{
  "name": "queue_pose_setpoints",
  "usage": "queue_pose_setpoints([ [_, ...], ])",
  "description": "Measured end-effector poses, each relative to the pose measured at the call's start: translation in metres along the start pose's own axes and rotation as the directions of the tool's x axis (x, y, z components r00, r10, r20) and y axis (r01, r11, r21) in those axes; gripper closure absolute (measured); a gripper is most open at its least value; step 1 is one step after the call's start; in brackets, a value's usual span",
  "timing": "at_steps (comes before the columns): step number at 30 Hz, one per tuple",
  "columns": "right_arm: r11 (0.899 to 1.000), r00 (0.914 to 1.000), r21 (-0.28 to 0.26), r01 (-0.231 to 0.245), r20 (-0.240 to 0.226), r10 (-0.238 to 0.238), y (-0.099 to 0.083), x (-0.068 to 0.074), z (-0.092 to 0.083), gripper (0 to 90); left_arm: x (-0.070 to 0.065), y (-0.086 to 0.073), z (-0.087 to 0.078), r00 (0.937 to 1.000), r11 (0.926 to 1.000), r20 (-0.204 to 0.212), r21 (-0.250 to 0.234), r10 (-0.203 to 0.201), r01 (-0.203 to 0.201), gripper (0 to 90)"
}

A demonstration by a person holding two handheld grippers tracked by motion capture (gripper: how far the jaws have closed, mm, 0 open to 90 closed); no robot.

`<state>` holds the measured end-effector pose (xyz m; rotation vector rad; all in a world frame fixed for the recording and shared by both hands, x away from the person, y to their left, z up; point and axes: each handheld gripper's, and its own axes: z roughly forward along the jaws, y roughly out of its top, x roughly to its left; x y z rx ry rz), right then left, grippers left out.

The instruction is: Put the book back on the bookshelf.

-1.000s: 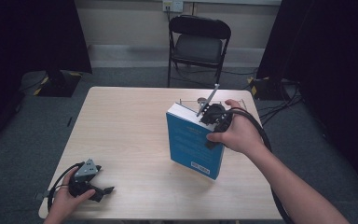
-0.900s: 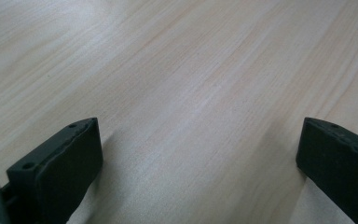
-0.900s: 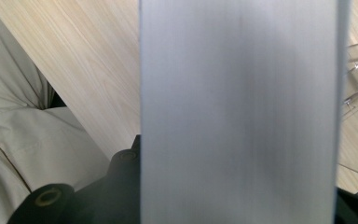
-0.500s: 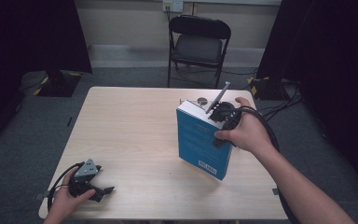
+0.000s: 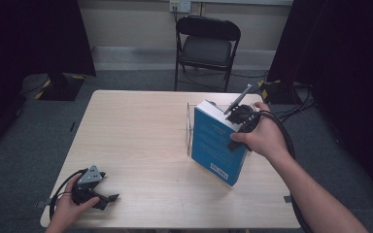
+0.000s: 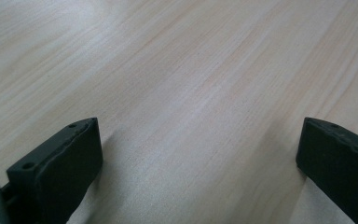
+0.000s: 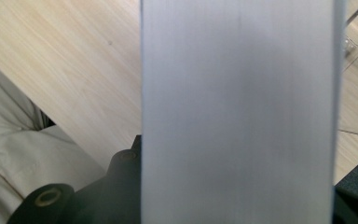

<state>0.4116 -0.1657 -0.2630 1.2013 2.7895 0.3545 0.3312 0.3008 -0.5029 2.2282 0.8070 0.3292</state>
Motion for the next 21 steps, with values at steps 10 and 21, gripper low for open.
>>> queue_pose_setpoints([
  [10,0.997,0.9972,-0.015,-0.074,0.006,0.074,0.005,-0.005,0.006,61.9,0.0,0.0,0.0,1.0,1.0,0.0,0.0,0.0,0.0,0.0],
  [21,0.992,0.993,-0.04,-0.116,0.014,0.117,0.02,-0.005,0.01,61.9,0.0,0.0,0.0,1.0,1.0,0.0,0.0,0.003,-0.003,0.0],
])
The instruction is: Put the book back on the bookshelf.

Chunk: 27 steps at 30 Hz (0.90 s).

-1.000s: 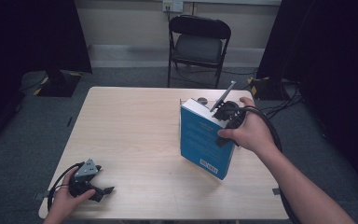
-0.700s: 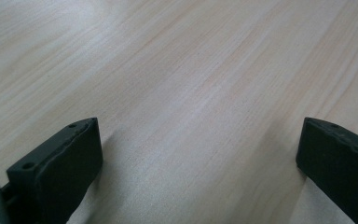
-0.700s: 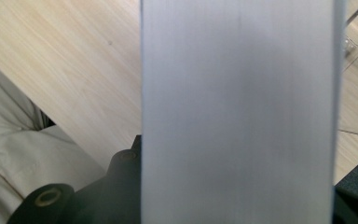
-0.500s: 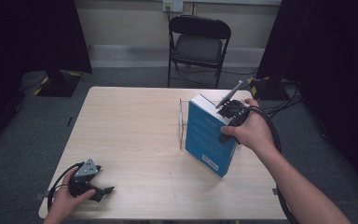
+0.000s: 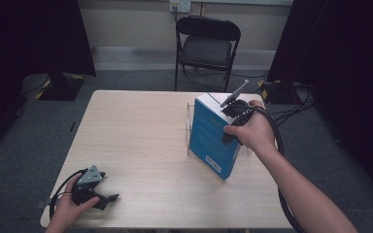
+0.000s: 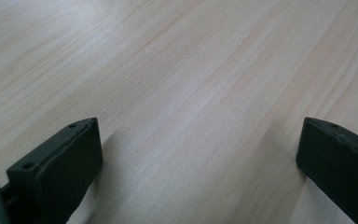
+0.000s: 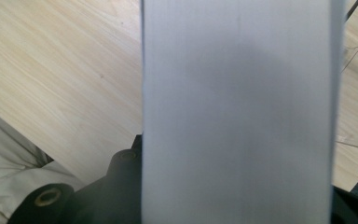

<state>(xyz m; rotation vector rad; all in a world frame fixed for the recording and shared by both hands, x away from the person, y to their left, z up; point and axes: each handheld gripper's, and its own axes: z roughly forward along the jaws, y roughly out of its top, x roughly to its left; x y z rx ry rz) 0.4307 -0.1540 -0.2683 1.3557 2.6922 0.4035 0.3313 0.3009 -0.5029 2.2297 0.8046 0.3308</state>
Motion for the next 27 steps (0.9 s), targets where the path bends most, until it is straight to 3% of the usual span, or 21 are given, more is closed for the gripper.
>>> queue_pose_setpoints([
  [8,1.0,0.9999,-0.016,-0.012,0.007,0.012,0.007,-0.001,0.004,61.9,0.0,0.0,0.0,1.0,1.0,0.0,0.0,-0.001,0.001,0.0],
  [15,0.999,0.9994,0.001,-0.032,0.014,0.032,0.012,0.001,0.004,61.9,0.0,0.0,0.0,1.0,1.0,-0.001,0.0,0.001,-0.001,0.0],
  [27,0.998,0.9982,-0.014,-0.059,0.01,0.059,0.008,-0.003,0.001,61.8,0.0,0.0,0.0,1.0,1.0,0.0,0.0,0.0,0.0,0.0],
])
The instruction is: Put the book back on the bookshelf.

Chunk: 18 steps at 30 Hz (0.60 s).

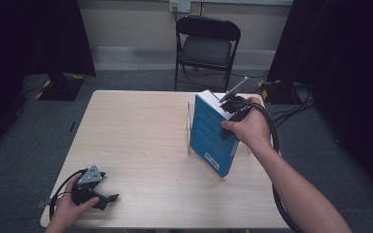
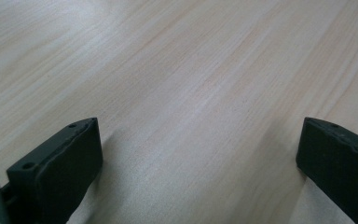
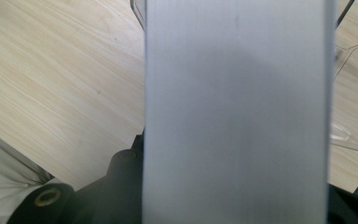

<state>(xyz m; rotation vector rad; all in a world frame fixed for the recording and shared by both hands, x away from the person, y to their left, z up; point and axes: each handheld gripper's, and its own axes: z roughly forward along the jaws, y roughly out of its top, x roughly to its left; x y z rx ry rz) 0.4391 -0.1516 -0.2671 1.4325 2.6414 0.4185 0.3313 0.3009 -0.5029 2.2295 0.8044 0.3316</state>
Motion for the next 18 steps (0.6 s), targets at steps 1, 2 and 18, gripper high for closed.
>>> queue_pose_setpoints([
  [1,1.0,1.0,0.003,-0.006,0.004,0.006,-0.0003,0.0007,-0.0003,61.8,0.0,0.0,0.0,1.0,1.0,0.0,0.0,0.001,-0.001,0.0],
  [2,1.0,0.9999,-0.002,-0.003,0.014,0.003,-0.0005,0.0011,-0.0002,61.9,0.0,0.0,0.0,1.0,1.0,0.0,-0.001,0.0,0.0,0.0],
  [18,0.999,0.9986,-0.026,-0.039,0.034,0.04,0.0033,0.0053,-0.0003,61.9,0.0,0.0,0.0,1.0,1.0,0.0,0.0,0.0,0.0,0.0],
])
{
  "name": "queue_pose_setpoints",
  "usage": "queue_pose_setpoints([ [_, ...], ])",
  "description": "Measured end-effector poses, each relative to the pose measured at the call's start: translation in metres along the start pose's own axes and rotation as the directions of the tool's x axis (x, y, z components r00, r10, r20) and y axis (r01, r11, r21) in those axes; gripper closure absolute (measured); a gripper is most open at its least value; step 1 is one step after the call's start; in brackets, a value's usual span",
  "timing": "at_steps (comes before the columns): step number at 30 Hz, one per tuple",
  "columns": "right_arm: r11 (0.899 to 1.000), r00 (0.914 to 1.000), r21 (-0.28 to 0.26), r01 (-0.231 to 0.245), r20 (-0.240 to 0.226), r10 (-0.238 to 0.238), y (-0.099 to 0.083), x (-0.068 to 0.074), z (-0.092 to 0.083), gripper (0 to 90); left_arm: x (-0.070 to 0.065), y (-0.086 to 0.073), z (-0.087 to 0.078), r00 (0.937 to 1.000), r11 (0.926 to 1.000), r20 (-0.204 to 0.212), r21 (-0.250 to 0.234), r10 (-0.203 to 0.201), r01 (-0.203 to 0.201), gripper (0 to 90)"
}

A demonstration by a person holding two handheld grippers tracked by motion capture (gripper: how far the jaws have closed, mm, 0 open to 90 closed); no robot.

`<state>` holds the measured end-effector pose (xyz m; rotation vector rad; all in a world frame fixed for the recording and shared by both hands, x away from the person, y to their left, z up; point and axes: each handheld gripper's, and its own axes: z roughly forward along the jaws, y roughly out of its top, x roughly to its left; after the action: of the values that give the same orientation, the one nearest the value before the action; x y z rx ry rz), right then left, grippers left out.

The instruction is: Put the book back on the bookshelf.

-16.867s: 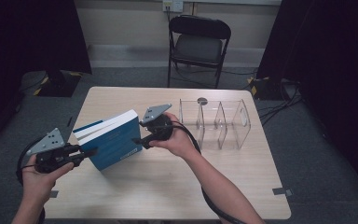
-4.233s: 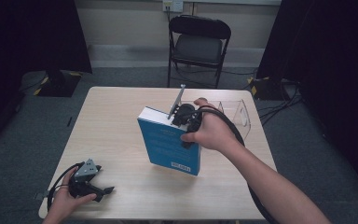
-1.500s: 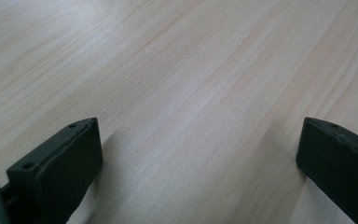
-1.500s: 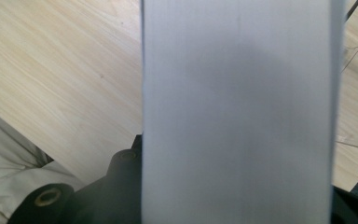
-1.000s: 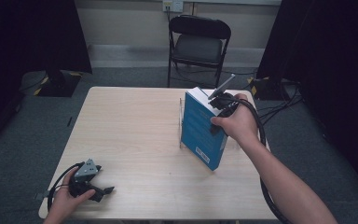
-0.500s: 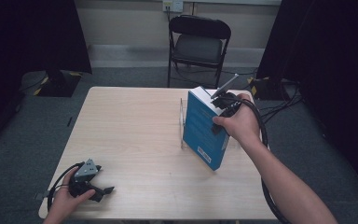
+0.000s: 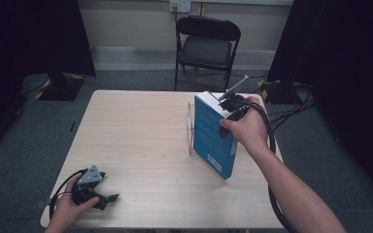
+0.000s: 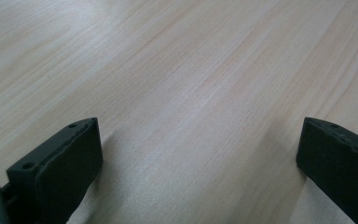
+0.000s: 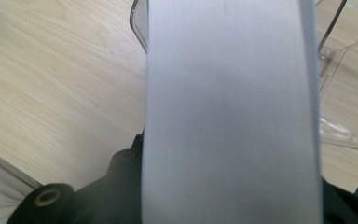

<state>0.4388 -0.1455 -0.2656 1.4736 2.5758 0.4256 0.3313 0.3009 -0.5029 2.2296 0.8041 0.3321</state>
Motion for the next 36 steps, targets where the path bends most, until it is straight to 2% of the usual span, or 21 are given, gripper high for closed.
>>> queue_pose_setpoints([
  [1,1.0,0.9998,0.001,0.017,0.011,-0.017,0.0,0.001,0.002,62.0,0.0,0.0,0.0,1.0,1.0,0.0,0.0,0.0,0.0,0.0],
  [3,1.0,0.9998,0.0,0.011,0.016,-0.011,0.0,0.003,0.0,62.0,0.0,0.0,0.0,1.0,1.0,0.0,0.0,0.0,0.0,0.0],
  [10,1.0,1.0,-0.028,0.008,-0.002,-0.008,-0.011,0.0,0.003,61.8,0.0,0.0,0.0,1.0,1.0,0.0,0.0,0.0,0.0,0.0],
  [12,1.0,0.9999,-0.007,0.016,0.004,-0.016,-0.015,0.001,0.003,61.8,0.0,0.0,0.0,1.0,1.0,-0.007,0.002,-0.001,0.001,0.0],
  [14,1.0,1.0,-0.004,-0.002,-0.003,0.002,-0.019,-0.001,0.003,61.7,-0.001,0.0,0.0,1.0,1.0,-0.008,0.002,-0.002,0.002,0.0],
  [20,0.998,0.9998,0.058,0.018,0.008,-0.018,-0.034,-0.002,0.007,61.4,-0.001,0.0,0.0,1.0,1.0,-0.005,0.001,-0.003,0.003,0.0],
  [26,0.999,0.9999,0.05,0.002,-0.011,-0.001,-0.042,-0.008,0.011,60.9,-0.001,0.0,0.0,0.9999,1.0,-0.01,0.004,-0.003,0.003,0.0],
  [29,0.998,0.9998,0.065,-0.012,-0.012,0.013,-0.042,-0.009,0.012,60.4,-0.001,0.0,0.001,1.0,1.0,-0.003,0.0,-0.007,0.007,0.0],
  [34,0.999,0.9998,0.05,0.007,-0.018,-0.006,-0.036,-0.007,0.007,58.2,0.0,0.001,0.001,1.0,1.0,-0.004,0.0,0.0,0.0,0.0],
  [36,0.998,0.9998,0.062,0.017,-0.011,-0.016,-0.032,-0.006,0.007,58.0,0.0,0.001,0.001,1.0,1.0,-0.004,0.0,0.0,0.0,0.0],
])
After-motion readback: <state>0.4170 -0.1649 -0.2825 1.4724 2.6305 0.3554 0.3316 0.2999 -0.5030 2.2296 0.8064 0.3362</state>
